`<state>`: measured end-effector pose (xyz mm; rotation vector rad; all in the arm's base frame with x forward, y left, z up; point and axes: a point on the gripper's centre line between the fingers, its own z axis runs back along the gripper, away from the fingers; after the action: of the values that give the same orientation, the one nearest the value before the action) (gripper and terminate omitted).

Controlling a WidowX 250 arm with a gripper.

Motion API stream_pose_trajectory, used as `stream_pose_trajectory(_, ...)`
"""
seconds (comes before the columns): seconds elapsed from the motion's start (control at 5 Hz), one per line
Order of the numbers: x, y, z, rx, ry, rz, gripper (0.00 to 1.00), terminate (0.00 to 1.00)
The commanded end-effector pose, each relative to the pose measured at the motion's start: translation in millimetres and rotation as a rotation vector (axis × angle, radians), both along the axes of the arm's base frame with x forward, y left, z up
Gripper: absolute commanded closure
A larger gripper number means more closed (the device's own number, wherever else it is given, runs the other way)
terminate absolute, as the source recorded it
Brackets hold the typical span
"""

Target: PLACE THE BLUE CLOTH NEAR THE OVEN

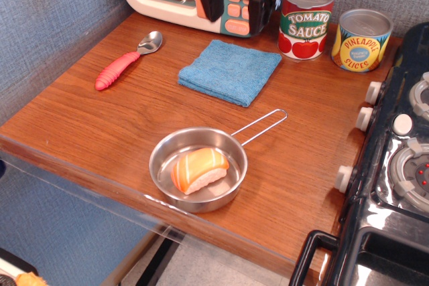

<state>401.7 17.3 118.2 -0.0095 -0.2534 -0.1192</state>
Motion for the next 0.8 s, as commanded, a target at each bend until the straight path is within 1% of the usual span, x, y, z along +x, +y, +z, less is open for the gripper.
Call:
stream_pose_trajectory(0.0,-63.2,27.9,21.2,0.007,0.0,0.029,0.0,0.0)
stream_pose_trajectory(0.2,-93.0,41.6,12.7,0.01,0.032,0.041,0.0,0.0)
stream_pose_trajectory(0.4,-105.5,48.1,9.4,0.009,0.037,0.021,0.0,0.0)
stream_pose_trajectory(0.6,-105.5,48.1,9.4,0.009,0.037,0.021,0.0,0.0)
